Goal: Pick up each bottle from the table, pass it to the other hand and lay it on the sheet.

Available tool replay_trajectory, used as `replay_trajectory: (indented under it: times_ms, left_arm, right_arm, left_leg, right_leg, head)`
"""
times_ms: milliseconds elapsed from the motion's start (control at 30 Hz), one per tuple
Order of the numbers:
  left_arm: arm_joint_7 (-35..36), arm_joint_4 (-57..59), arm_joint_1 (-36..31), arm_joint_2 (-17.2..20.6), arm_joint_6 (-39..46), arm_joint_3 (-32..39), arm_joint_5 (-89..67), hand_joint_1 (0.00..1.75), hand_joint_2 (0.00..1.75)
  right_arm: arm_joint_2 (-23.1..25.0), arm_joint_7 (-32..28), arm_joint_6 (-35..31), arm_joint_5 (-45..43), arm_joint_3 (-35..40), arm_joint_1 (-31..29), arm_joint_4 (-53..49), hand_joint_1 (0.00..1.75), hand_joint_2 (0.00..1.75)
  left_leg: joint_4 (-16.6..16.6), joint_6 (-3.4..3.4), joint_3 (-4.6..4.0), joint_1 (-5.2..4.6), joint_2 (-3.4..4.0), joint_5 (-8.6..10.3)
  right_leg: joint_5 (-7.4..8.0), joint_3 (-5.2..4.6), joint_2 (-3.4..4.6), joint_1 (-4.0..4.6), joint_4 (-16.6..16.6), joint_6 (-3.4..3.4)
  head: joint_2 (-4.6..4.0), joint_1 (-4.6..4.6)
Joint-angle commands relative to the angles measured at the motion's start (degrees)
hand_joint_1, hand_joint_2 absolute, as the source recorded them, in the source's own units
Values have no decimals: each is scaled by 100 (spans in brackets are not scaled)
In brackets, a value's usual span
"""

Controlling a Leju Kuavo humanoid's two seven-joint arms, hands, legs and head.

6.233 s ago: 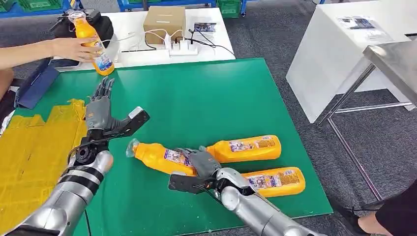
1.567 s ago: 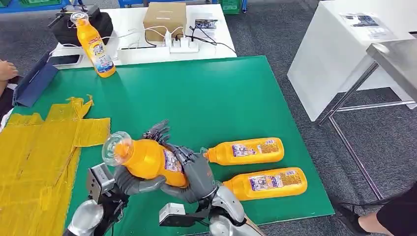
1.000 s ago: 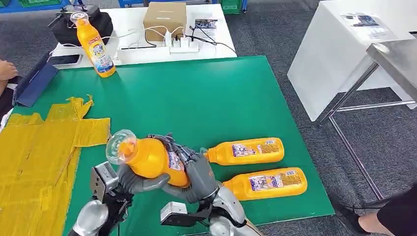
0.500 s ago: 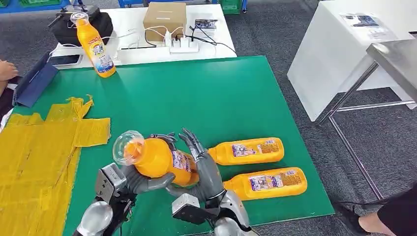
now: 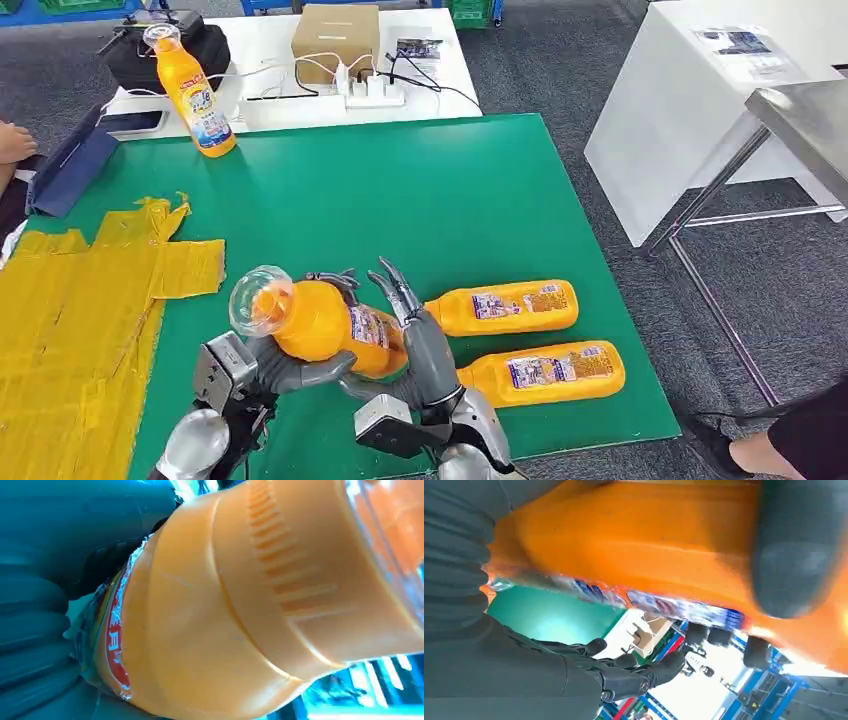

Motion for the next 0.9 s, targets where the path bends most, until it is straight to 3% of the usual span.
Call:
replay_trajectory:
  times_ms: [33,100,233,267,367,433,567,667,900]
  left_arm:
    - [403,576,-702,420,956,614,-1583,175,175]
    - [712,1107,-1234,694,786,761,-2122,175,175]
    - [1354,2146,-2130,1097,1380,492,-4461,175,175]
    - [2730,3147,-2818,1491,1035,-329,-6621,175,175]
    - [2610,5152,-3499,1234,1606,-289,-7533,175,175]
    - [2720,5708,-3604,1179,1686,-271,-7782,175,175]
    - [2962,6195,-3619,1255,1635,-163,-7997,175,175]
    - [2635,6503,-3684,1373,1489,-117,-8013,175,175]
    - [2589,6878,-3572,1450,1056,-328,-8330,175,175]
  right_arm:
    - [-170,0,-125,-20,-508,189,-729,0,175]
    - [-216,36,-115,75,-619,184,-882,0,175]
    - [-261,61,-202,248,-767,237,-1133,0,175]
    - [-344,427,-303,631,-848,160,-1218,0,175]
    - [-407,519,-134,648,-1034,58,-1410,0,175]
    - [-418,521,-140,614,-1129,73,-1504,0,175]
    - [-470,484,-158,477,-1259,136,-1626,0,175]
    - [-534,431,-204,424,-1296,159,-1622,0,175]
    - [-597,509,-298,464,-1344,76,-1552,0,175]
  left_leg:
    - [2,0,22,2,-8,-7]
    - [6,-1,32,4,-12,-10]
    - [2,-3,33,4,-22,-3]
    - [1,-2,17,5,-20,4]
    - [0,0,28,5,-43,13]
    - [-10,3,36,2,-49,22]
    - [-3,-2,38,4,32,6]
    - [0,-2,44,3,23,2]
    - [-3,-7,15,0,29,12]
  right_leg:
    - [-11,25,-7,4,4,-14]
    - [-16,35,-10,7,9,-20]
    - [-14,37,-21,7,8,-20]
    - [-7,22,-20,7,5,-14]
    - [-7,37,-42,9,8,-21]
    - [-6,40,-47,3,-3,-16]
    - [18,28,26,6,0,-30]
    - [6,37,15,4,4,-32]
    - [16,3,21,2,3,-26]
  head:
    - [0,0]
    - [0,0]
    - [0,2]
    - [0,0]
    - [0,-2]
    - [0,7]
    - [0,-2]
    - [0,2]
    - [0,0]
